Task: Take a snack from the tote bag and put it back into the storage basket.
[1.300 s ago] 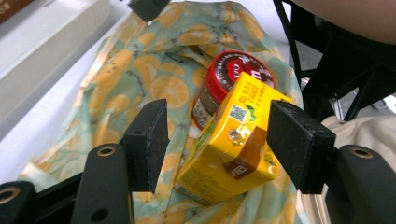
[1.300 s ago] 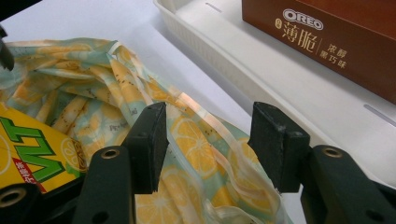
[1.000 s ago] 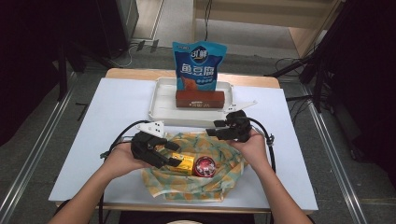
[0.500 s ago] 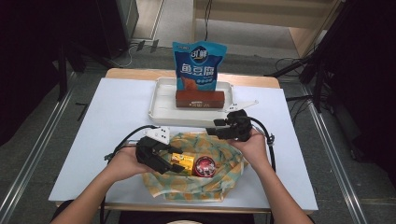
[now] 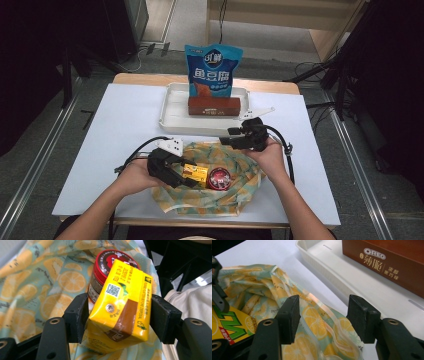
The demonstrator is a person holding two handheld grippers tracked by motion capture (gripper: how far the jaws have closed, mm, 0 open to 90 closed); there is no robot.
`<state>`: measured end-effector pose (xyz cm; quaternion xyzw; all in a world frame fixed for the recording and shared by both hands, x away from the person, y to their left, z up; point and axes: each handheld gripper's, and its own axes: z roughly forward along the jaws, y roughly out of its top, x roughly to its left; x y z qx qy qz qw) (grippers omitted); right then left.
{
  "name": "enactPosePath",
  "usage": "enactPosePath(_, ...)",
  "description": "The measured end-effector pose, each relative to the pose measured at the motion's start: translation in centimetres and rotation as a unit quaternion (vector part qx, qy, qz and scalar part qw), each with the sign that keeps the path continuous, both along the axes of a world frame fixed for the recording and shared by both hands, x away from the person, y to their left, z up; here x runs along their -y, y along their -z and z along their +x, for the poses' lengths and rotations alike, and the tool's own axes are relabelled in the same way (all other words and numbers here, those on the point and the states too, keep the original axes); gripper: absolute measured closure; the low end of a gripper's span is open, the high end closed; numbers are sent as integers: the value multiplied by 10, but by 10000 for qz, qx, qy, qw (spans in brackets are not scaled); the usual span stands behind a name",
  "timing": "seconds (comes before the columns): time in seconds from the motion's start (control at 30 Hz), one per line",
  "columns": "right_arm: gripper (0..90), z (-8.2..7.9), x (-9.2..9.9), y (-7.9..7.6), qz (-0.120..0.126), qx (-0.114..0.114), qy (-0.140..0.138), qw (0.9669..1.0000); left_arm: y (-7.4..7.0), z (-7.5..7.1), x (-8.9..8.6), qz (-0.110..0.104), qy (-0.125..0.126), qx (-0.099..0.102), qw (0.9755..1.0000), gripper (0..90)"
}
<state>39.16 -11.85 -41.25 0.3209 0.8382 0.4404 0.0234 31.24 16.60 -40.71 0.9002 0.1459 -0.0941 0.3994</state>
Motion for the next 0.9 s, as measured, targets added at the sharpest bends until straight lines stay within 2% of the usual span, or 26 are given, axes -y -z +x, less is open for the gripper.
enactPosePath(0.2,446,0,-3,2,-23,-29,-74,10000,5,0,4,109,32,67,9999,382)
enactPosePath(0.33,446,1,-3,4,-50,-56,-37,10000,6,2,4,123,-13,-130,9998,383)
enactPosePath(0.43,447,2,-2,5,-4,-136,-47,9999,5,1,4,155,-25,-76,9998,395)
enactPosePath(0.63,447,1,-2,4,32,-95,-29,9999,4,0,2,202,-15,52,9998,428)
enactPosePath(0.73,446,2,-2,5,4,-95,-10,10000,0,0,0,191,-54,239,9995,464)
enactPosePath(0.9,446,2,-2,5,-12,-49,-4,10000,-2,2,-2,240,-177,232,9993,497)
